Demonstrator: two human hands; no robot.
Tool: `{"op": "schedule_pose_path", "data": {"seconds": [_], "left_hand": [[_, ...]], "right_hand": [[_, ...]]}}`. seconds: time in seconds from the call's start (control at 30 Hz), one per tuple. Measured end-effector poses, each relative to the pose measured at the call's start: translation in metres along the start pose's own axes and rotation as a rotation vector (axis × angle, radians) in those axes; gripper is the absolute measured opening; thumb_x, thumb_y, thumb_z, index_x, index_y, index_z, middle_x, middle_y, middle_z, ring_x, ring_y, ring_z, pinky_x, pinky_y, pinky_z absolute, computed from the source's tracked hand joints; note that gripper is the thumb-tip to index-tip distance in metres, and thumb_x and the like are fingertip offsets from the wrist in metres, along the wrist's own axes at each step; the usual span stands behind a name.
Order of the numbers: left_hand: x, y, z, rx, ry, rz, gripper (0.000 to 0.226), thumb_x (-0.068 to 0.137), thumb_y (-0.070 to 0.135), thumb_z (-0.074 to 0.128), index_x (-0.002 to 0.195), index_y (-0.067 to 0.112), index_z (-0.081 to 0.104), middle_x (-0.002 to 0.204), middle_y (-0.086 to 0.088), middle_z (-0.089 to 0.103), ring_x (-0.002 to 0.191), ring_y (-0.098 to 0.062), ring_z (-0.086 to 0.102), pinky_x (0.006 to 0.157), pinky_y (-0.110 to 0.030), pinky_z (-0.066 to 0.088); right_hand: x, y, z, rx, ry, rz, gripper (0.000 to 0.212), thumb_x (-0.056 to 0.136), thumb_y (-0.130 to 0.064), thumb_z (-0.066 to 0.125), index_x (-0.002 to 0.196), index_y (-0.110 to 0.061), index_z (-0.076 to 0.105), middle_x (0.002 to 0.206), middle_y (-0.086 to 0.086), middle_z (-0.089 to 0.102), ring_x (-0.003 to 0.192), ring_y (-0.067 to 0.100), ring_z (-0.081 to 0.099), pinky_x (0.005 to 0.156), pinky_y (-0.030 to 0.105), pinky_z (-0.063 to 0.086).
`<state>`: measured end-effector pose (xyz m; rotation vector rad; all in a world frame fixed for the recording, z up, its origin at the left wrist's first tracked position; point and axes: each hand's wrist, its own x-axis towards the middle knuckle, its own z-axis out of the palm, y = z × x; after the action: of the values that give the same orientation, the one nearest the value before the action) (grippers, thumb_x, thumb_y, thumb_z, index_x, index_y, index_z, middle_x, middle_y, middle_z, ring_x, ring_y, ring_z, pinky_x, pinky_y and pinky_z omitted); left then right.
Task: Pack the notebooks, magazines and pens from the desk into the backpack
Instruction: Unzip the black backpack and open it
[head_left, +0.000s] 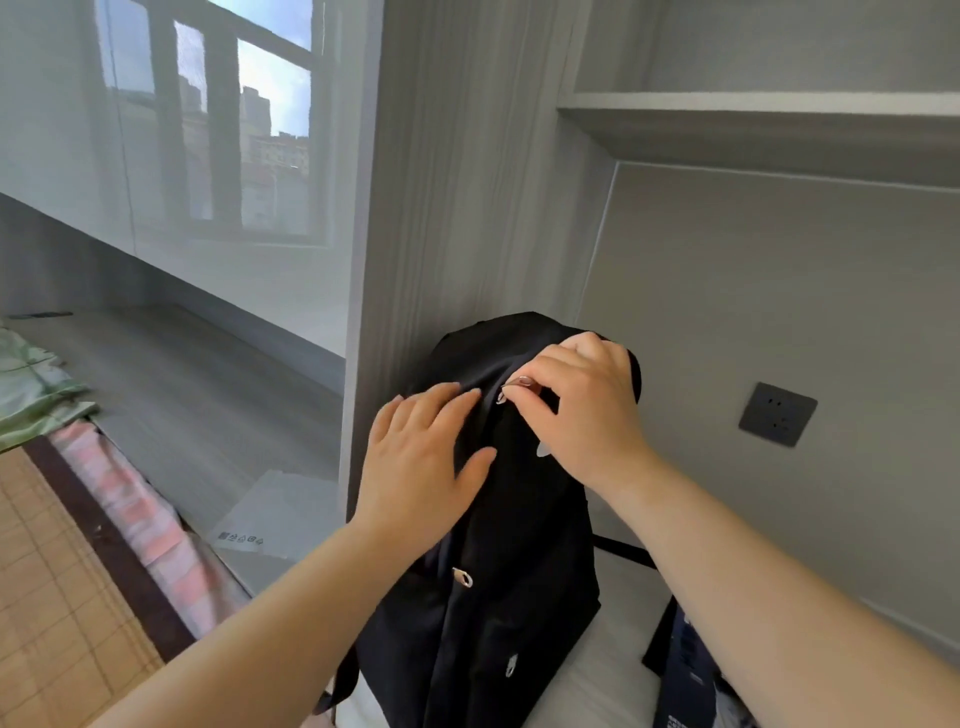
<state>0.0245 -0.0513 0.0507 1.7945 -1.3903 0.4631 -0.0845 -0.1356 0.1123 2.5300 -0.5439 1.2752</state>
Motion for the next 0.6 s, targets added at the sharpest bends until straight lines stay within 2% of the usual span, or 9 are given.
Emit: {"op": "schedule_pose_path", "data": {"seconds": [0.13,0.23,0.3,0.33,0.4,0.43,0.47,0.53,0.6], "left_hand": [[0.028,0.01,0.0,0.103,0.003,0.026,0.029,0.09,0.033,0.045,0.108,0.023,0.065,0.131,0.009,0.054,0.128,-0.012,0.038,0.109,-0.029,0.0],[0.022,0.009,-0.005,0.164,-0.008,0.052,0.02,0.086,0.026,0.055,0.088,0.018,0.073,0.112,0.004,0.069,0.117,-0.018,0.055,0.11,-0.034,0.011],[0.015,0.003,-0.011,0.237,0.008,0.087,0.029,0.082,0.031,0.049,0.077,0.019,0.075,0.097,0.003,0.074,0.102,-0.02,0.065,0.105,-0.033,0.023],[0.015,0.0,-0.013,0.272,0.006,0.094,0.035,0.08,0.033,0.042,0.075,0.02,0.075,0.093,0.003,0.075,0.098,-0.021,0.067,0.101,-0.035,0.023],[0.019,0.001,-0.017,0.316,-0.01,0.079,0.04,0.078,0.035,0.038,0.08,0.02,0.074,0.095,0.001,0.075,0.098,-0.022,0.067,0.101,-0.037,0.025],[0.023,0.006,-0.016,0.317,-0.014,0.061,0.038,0.079,0.035,0.04,0.087,0.019,0.073,0.098,-0.001,0.074,0.099,-0.023,0.066,0.104,-0.038,0.028],[0.028,0.012,-0.014,0.306,-0.011,0.051,0.033,0.08,0.033,0.046,0.097,0.017,0.07,0.102,-0.002,0.073,0.102,-0.024,0.065,0.105,-0.039,0.031],[0.043,0.024,-0.006,0.245,-0.003,0.055,0.031,0.082,0.024,0.058,0.111,0.016,0.063,0.111,-0.003,0.07,0.108,-0.023,0.062,0.104,-0.04,0.025],[0.062,0.035,0.0,0.181,0.003,0.064,0.031,0.084,0.022,0.057,0.115,0.02,0.06,0.118,0.001,0.066,0.115,-0.019,0.056,0.108,-0.036,0.02]], "right_hand": [[0.005,0.013,-0.002,-0.021,0.073,0.027,0.016,0.074,-0.024,0.06,0.063,-0.015,0.068,0.064,-0.002,0.071,0.073,0.026,0.059,0.068,0.027,0.018],[0.017,0.039,-0.007,0.07,0.196,0.213,0.018,0.077,-0.027,0.059,0.065,-0.016,0.067,0.069,-0.001,0.071,0.081,0.025,0.058,0.064,0.022,0.009],[0.022,0.063,-0.007,0.122,0.194,0.365,0.017,0.081,-0.027,0.06,0.073,-0.015,0.068,0.074,-0.001,0.069,0.09,0.027,0.055,0.065,0.022,0.009],[0.023,0.074,-0.005,0.154,0.173,0.434,0.017,0.082,-0.026,0.059,0.076,-0.013,0.068,0.07,-0.004,0.064,0.093,0.028,0.053,0.067,0.023,0.012],[0.023,0.086,0.0,0.276,0.126,0.538,0.018,0.084,-0.023,0.058,0.08,-0.008,0.066,0.062,-0.013,0.048,0.094,0.028,0.052,0.077,0.027,0.026],[0.023,0.088,0.003,0.343,0.11,0.561,0.018,0.084,-0.021,0.057,0.079,-0.007,0.066,0.062,-0.015,0.045,0.093,0.027,0.051,0.074,0.027,0.031],[0.023,0.089,0.005,0.388,0.106,0.56,0.017,0.084,-0.02,0.057,0.078,-0.007,0.065,0.062,-0.016,0.044,0.091,0.025,0.051,0.069,0.024,0.03],[0.025,0.086,0.007,0.433,0.122,0.51,0.014,0.083,-0.018,0.058,0.075,-0.009,0.065,0.062,-0.018,0.045,0.082,0.018,0.048,0.06,0.019,0.024],[0.027,0.086,0.007,0.445,0.135,0.442,0.012,0.082,-0.017,0.059,0.073,-0.011,0.065,0.061,-0.02,0.044,0.079,0.014,0.046,0.06,0.017,0.024]]}}
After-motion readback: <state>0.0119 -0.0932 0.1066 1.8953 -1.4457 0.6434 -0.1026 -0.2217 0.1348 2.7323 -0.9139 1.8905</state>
